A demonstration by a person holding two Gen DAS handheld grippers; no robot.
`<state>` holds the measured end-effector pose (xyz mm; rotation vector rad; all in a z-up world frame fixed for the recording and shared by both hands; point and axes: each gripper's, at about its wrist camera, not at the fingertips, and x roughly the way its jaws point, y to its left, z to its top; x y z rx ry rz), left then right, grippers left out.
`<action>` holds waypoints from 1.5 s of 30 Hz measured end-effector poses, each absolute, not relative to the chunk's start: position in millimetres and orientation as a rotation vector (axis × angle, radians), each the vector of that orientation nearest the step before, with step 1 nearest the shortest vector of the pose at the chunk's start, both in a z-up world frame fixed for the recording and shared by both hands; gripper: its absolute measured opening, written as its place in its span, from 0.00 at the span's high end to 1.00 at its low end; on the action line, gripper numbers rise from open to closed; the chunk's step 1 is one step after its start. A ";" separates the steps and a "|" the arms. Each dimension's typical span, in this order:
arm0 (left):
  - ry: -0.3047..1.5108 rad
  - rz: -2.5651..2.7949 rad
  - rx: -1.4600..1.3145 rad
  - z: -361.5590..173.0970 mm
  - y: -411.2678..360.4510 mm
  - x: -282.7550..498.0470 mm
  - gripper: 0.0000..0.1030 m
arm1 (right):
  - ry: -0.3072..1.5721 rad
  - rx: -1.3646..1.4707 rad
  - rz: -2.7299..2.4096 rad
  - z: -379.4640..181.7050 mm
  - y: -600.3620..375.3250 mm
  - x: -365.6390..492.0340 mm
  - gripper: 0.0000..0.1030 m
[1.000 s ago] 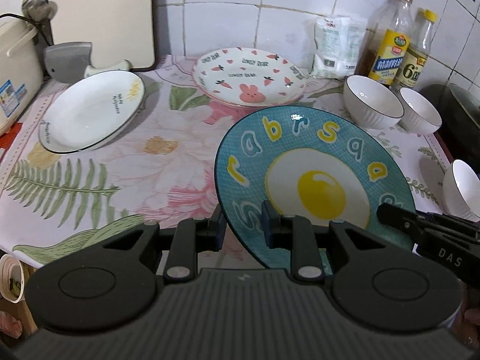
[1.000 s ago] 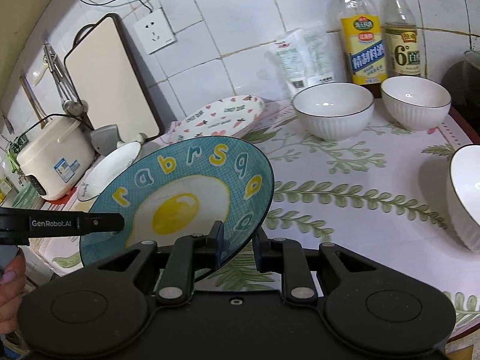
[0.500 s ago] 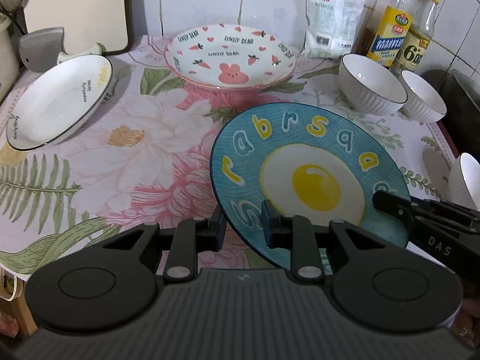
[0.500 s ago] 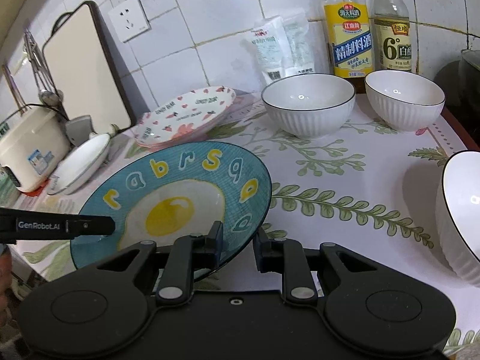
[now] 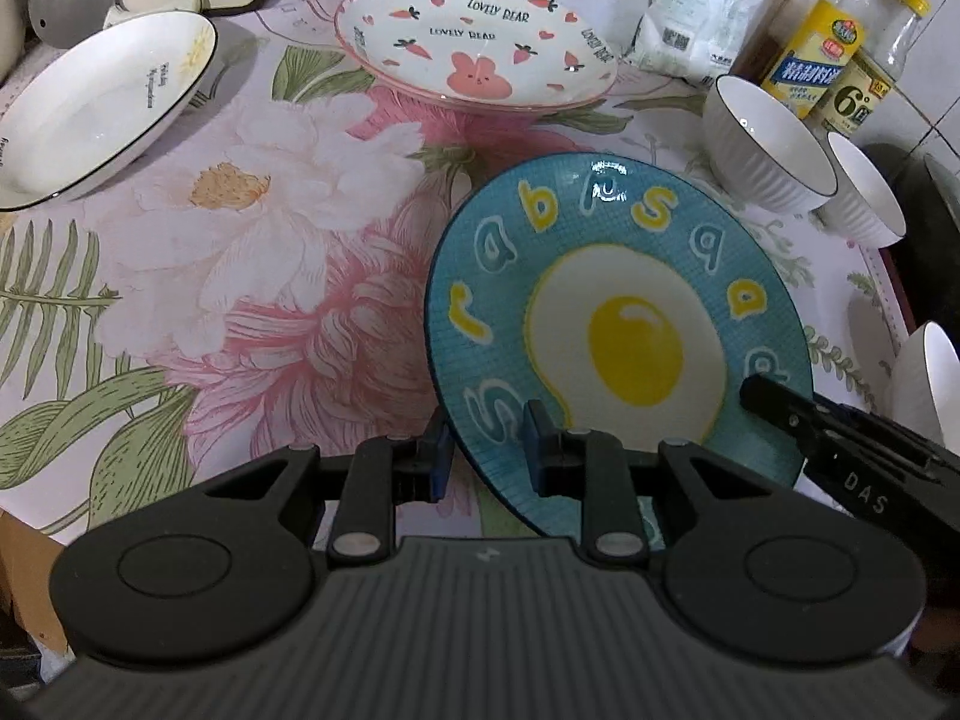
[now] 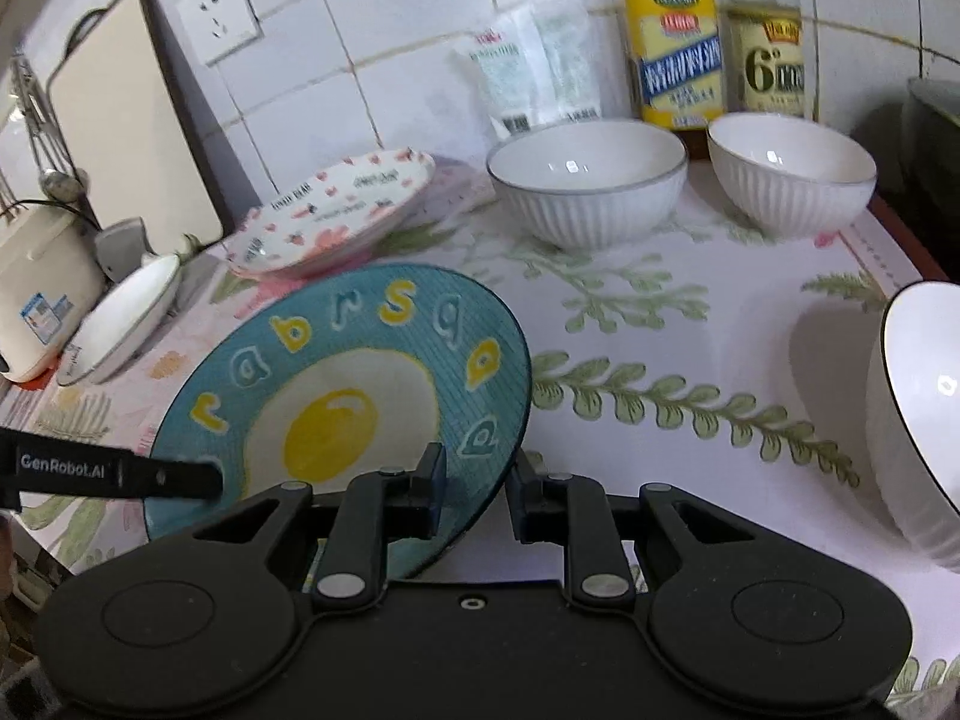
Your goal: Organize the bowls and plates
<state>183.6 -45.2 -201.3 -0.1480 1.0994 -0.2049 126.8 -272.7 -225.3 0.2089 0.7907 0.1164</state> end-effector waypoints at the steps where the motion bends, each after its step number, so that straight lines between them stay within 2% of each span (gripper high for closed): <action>1: 1.099 -0.205 -0.141 -201.1 -46.0 183.2 0.78 | 0.795 0.205 0.114 -225.0 -271.5 126.9 0.74; 8: 1.131 -0.199 -0.108 -188.4 -46.7 179.2 0.78 | 0.819 0.106 0.074 -213.7 -256.0 116.4 0.70; 13: 1.125 -0.221 -0.139 -171.4 -37.0 167.3 0.76 | 0.793 0.157 0.071 -195.6 -255.5 96.6 0.64; 17: 1.118 -0.237 -0.138 -153.8 -28.1 154.6 0.70 | 0.779 0.222 0.110 -173.7 -252.2 83.0 0.55; 24: 1.074 -0.263 -0.143 -126.3 -4.5 133.4 0.68 | 0.765 0.227 0.156 -143.8 -238.1 64.0 0.39; 35: 1.014 -0.296 -0.105 -85.7 35.7 107.4 0.59 | 0.754 0.173 0.223 -112.6 -209.0 44.9 0.35; 41: 0.913 -0.257 -0.148 -78.5 71.8 117.9 0.42 | 0.712 0.186 0.261 -103.1 -187.6 53.0 0.33; 45: 0.856 -0.205 -0.147 -79.9 96.8 126.4 0.36 | 0.672 0.213 0.314 -109.8 -167.0 63.3 0.33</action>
